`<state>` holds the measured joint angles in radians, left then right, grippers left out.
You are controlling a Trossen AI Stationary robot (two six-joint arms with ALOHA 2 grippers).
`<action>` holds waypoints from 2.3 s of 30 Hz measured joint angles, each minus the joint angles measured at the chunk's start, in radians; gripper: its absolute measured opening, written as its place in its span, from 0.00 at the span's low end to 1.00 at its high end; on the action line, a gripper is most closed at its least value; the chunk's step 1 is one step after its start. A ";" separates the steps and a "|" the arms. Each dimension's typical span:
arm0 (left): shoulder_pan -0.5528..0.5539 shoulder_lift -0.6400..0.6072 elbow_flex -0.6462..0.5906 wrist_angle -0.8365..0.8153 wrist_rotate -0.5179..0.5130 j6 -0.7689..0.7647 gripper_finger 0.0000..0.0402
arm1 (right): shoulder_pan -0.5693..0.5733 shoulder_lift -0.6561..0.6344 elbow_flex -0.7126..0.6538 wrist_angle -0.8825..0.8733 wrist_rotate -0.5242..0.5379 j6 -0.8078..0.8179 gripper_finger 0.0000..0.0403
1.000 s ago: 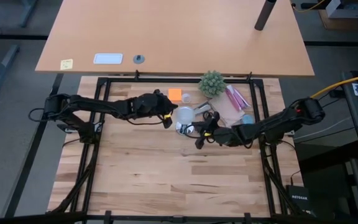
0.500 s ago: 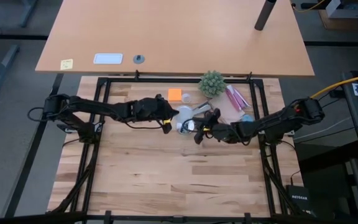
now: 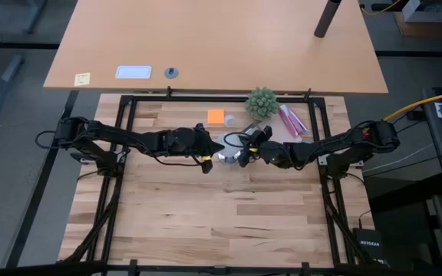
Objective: Screw lightbulb
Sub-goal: Remove the lightbulb from the silver lamp
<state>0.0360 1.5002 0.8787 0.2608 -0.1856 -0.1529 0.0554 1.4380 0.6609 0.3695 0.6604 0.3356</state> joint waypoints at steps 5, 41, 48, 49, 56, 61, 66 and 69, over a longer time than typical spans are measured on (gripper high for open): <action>0.000 -0.003 0.000 0.088 -0.041 0.030 0.00 | 0.003 -0.004 0.000 0.003 0.061 -0.087 0.01; 0.089 0.003 0.001 -0.047 -0.109 0.063 0.00 | 0.173 -0.015 0.000 -0.033 0.073 0.050 0.01; 0.057 -0.003 0.002 -0.090 -0.099 0.007 0.00 | 0.158 -0.013 0.000 -0.037 0.108 0.049 0.01; 0.051 -0.003 0.002 -0.093 -0.105 0.002 0.00 | 0.154 -0.013 0.000 -0.038 0.107 0.050 0.01; 0.005 -0.004 0.002 -0.095 -0.095 -0.028 0.00 | 0.123 -0.014 -0.001 -0.046 0.140 0.051 0.01; -0.032 0.001 0.002 -0.083 -0.049 -0.049 0.00 | 0.079 -0.014 0.000 -0.026 0.101 0.052 0.01; -0.047 0.003 0.001 -0.046 -0.071 -0.044 0.00 | 0.018 -0.013 0.000 -0.028 0.028 0.053 0.01; -0.050 0.003 0.000 0.006 -0.091 -0.027 0.00 | -0.007 -0.013 0.000 -0.025 0.001 0.035 0.01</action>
<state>-0.0135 1.5036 0.8787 0.2672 -0.2765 -0.1803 0.0480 1.4254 0.6609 0.3443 0.6614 0.3705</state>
